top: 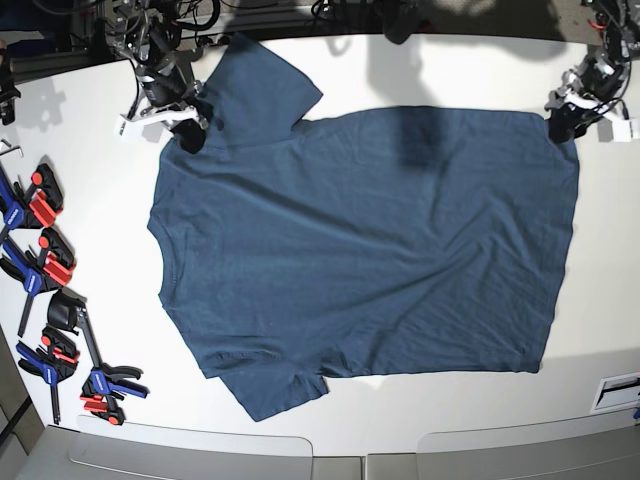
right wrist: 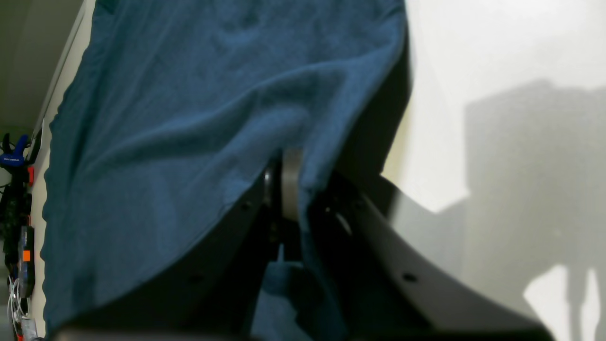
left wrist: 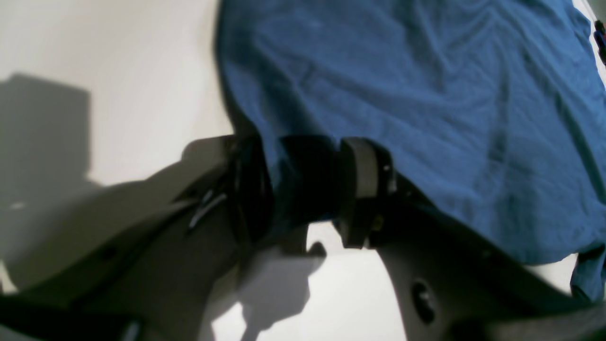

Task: Fold the T-shirt properly
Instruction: 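Move the left gripper to the shirt's hem corner and grasp it, then lift both grippers and pull the shirt edge taut, then lower it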

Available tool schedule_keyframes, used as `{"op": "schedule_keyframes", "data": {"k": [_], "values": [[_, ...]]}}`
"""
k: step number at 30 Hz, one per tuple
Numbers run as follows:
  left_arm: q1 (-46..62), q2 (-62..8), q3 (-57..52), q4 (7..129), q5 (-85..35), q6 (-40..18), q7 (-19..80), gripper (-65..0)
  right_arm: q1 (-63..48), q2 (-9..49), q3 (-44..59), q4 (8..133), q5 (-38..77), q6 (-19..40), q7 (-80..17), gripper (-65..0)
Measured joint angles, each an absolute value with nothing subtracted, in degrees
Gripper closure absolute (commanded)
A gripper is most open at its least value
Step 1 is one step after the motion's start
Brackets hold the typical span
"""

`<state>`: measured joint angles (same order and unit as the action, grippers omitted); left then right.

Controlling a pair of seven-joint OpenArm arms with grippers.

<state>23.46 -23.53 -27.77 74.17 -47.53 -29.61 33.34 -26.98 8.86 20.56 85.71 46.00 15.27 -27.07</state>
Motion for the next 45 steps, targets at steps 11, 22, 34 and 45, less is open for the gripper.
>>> {"op": "schedule_keyframes", "data": {"k": [11,22,34,45], "values": [[23.49,-24.34,-28.56,74.13,-46.65,-28.71,35.0,0.0,-26.98,9.08,21.23,85.73,46.04,17.19,-29.58,0.0],[29.34,-25.21,-33.1,77.84,-48.86,-30.06,39.66,0.0,-32.82,10.68,29.1,87.5,49.76,21.71,-34.13,0.0],[44.03,-21.37,-41.71,88.95,-54.41,-31.62,43.77,0.0,-43.24,10.79,32.71,94.5,52.64,22.87,-38.72,0.0],[46.46,-20.18,-48.01,97.32,-60.82,-33.74,47.42,0.0,-50.94,10.81,34.09,106.54,53.54,22.92,-38.81,0.0]]}}
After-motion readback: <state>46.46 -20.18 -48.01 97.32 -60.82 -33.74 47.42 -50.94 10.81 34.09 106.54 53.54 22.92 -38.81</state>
